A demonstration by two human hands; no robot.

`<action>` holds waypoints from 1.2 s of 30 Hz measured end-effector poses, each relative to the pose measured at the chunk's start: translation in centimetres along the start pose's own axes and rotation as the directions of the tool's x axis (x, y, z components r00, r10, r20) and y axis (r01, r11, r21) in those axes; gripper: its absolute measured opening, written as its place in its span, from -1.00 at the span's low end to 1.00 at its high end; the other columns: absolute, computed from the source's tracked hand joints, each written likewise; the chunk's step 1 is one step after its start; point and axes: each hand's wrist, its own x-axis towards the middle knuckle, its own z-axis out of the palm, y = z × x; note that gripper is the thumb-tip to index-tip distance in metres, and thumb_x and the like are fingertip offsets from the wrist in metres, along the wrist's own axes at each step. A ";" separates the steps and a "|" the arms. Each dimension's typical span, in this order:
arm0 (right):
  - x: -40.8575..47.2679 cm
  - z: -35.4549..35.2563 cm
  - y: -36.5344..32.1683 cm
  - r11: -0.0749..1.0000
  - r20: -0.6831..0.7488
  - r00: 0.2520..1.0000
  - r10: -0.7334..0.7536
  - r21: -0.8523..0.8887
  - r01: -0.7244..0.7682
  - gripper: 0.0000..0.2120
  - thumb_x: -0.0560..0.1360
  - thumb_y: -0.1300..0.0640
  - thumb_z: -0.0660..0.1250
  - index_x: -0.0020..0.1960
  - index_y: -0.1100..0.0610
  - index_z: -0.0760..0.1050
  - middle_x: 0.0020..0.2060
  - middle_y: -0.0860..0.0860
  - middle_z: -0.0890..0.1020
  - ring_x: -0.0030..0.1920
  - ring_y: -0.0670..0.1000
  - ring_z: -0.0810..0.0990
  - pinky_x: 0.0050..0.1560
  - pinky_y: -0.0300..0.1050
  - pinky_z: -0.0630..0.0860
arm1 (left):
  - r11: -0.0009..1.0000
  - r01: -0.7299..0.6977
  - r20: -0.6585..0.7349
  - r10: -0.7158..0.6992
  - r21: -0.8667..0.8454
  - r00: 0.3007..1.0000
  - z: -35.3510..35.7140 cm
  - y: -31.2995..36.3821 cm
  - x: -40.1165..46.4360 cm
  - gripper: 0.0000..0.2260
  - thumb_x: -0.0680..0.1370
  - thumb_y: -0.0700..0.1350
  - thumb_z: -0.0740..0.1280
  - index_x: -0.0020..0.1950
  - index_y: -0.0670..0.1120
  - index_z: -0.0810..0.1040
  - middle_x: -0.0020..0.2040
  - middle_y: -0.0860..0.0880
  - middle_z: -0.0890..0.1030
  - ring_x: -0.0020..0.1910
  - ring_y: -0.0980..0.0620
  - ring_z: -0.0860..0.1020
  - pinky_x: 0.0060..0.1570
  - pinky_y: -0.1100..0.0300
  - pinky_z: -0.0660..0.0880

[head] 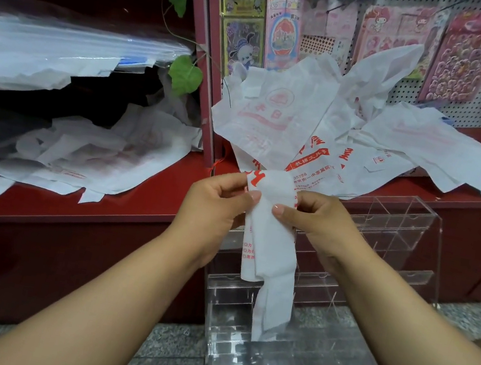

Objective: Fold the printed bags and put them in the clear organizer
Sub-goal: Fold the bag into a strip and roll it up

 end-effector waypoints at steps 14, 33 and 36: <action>0.0 1.3 0.5 0.999 -0.053 0.998 -0.013 0.036 0.015 -0.85 0.33 0.37 0.50 -0.15 0.22 0.60 -0.19 0.13 0.70 -0.19 0.08 0.67 -0.09 0.07 0.63 | 0.981 0.027 -0.034 -0.034 -0.194 0.999 0.6 -1.0 0.4 -0.56 0.47 -0.59 0.16 0.14 -0.15 0.55 -0.02 -0.09 0.70 -0.02 -0.05 0.68 -0.16 0.16 0.63; -1.2 1.3 1.6 0.961 0.240 0.966 0.099 -0.274 -0.031 -0.63 0.38 0.30 0.49 -0.50 0.02 0.50 -0.64 -0.15 0.38 -0.59 -0.20 0.28 -0.47 -0.35 0.26 | 0.990 -0.045 -0.213 0.073 0.132 0.974 -1.1 -1.1 0.3 -0.93 0.56 -0.22 0.37 0.00 -0.13 0.65 -0.13 -0.03 0.73 -0.18 0.06 0.69 -0.28 0.24 0.56; -0.9 1.0 2.2 0.976 0.237 0.960 0.148 -0.191 -0.103 -0.69 0.45 0.29 0.43 -0.42 0.07 0.50 -0.61 -0.01 0.46 -0.61 -0.11 0.37 -0.53 -0.30 0.34 | 0.995 -0.026 -0.190 0.045 0.098 0.981 -1.1 -1.0 0.4 -0.92 0.55 -0.21 0.38 0.00 -0.16 0.65 -0.11 -0.07 0.73 -0.14 -0.01 0.69 -0.19 0.16 0.62</action>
